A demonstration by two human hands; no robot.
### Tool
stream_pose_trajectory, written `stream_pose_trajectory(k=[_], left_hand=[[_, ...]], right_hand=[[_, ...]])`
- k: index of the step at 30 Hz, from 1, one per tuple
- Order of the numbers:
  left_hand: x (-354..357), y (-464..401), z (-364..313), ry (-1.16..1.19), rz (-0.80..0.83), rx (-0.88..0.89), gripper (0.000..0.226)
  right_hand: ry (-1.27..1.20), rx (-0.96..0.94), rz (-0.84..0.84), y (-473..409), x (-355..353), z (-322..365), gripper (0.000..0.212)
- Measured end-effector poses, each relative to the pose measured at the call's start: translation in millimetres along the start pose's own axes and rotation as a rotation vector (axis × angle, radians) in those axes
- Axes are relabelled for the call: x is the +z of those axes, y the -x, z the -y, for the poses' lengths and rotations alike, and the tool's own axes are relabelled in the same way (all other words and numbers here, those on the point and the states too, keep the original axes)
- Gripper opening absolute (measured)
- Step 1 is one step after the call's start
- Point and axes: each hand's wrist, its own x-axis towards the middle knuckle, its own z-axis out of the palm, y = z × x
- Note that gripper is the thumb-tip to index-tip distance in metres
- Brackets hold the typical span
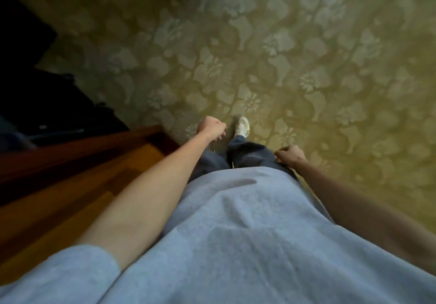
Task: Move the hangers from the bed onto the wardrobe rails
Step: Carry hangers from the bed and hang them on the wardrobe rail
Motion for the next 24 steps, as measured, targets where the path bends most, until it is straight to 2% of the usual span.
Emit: stream_pose_trajectory(k=[4,8,12,17,21,24], left_hand=[[-3.9,-17.2,-67.2,-0.096,-0.013,0.039,0.022],[-21.7,-32.1,-87.9,-0.133,-0.082,0.007,0.026],[-50.7,-51.3,-87.9,-0.066,-0.14,-0.131,0.028],[-93.1,-88.8,-107.4,0.02,-0.184,-0.243,0.027],[-130.7,-134.4,-152.5,0.054,-0.165,-0.277,0.029],[-165.2,-169.2,-213.9,0.063,-0.148,-0.292,0.029]], right_hand=[[-0.097,0.011,-0.01,-18.2,-33.1,-1.1,0.025],[-0.216,-0.019,-0.019,-42.6,-69.4,33.6,0.025],[-0.332,-0.104,-0.026,-65.5,-111.8,103.6,0.025],[-0.362,-0.252,-0.032,-95.2,-170.7,217.0,0.022],[-0.322,-0.282,-0.039,-135.4,-221.7,295.8,0.024],[-0.27,-0.238,-0.054,-160.9,-267.9,339.8,0.025]])
